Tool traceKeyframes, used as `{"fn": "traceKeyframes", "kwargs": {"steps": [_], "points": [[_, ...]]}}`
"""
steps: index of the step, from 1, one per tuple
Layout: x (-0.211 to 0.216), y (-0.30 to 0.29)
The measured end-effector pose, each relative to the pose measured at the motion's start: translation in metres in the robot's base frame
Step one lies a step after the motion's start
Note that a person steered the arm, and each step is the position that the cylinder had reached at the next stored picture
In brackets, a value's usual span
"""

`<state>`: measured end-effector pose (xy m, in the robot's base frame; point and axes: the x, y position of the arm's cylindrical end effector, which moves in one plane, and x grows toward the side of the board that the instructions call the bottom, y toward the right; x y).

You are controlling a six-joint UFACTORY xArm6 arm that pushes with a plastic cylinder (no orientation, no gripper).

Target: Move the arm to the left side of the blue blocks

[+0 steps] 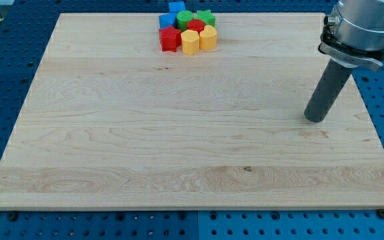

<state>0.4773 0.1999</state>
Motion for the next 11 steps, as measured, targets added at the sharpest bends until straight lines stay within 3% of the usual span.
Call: {"fn": "traceKeyframes", "kwargs": {"steps": [1, 2, 5, 6, 9, 11], "points": [[-0.002, -0.003], [-0.020, -0.046], [-0.073, -0.261], [-0.119, -0.300], [-0.278, -0.336], [-0.285, -0.335]]}}
